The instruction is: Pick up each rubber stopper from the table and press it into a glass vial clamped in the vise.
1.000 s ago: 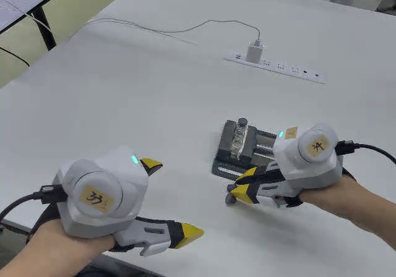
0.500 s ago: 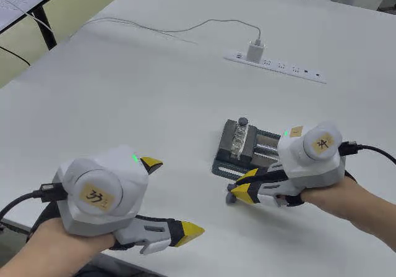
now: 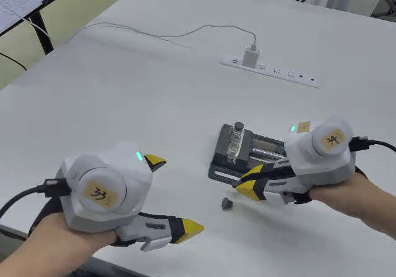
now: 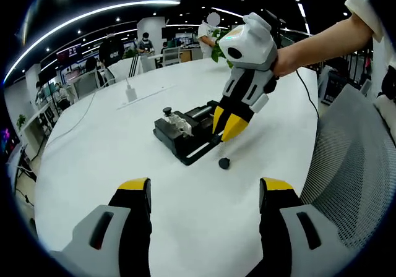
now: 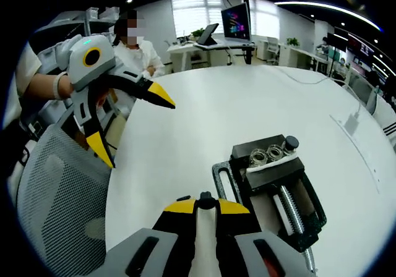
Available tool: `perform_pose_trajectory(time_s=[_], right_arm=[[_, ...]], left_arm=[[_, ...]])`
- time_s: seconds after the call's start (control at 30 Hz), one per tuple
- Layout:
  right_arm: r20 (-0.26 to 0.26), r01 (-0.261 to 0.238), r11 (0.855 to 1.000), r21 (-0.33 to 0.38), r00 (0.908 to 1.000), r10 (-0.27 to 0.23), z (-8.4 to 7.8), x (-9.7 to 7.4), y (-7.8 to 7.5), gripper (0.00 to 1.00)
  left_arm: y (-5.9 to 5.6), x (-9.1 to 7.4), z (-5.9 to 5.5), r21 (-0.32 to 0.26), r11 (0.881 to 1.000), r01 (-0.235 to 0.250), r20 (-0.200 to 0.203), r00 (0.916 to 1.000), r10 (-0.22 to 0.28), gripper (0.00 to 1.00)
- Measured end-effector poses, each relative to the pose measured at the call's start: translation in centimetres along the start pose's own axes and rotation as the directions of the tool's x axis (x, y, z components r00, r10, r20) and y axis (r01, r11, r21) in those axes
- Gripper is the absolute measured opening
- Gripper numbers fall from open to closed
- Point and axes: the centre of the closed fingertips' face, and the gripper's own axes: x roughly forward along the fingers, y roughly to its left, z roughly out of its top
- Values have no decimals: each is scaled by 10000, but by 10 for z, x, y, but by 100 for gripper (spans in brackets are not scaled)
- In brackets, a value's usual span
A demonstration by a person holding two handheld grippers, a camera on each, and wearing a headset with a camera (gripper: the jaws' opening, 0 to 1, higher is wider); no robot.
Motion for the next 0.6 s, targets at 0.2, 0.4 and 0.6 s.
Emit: perform_pose_trajectory(time_s=[0.2,0.4,0.6], right_arm=[[-63,-225,9997,-62,9997,225,6,-17,6,6],[-123,-573,9981,-238,9983,570,11,-26,14,6],[-427,-761,9957,-526,9964,739,16,-30,24,6]], left_arm=[[-5,8,14,454,9986,258,129,9996,-264,61],[-16,18,23,1171,9906,713,-1,9974,-718,54],[-28,27,32,1804,9782,1025,-92,9947,-1026,42]])
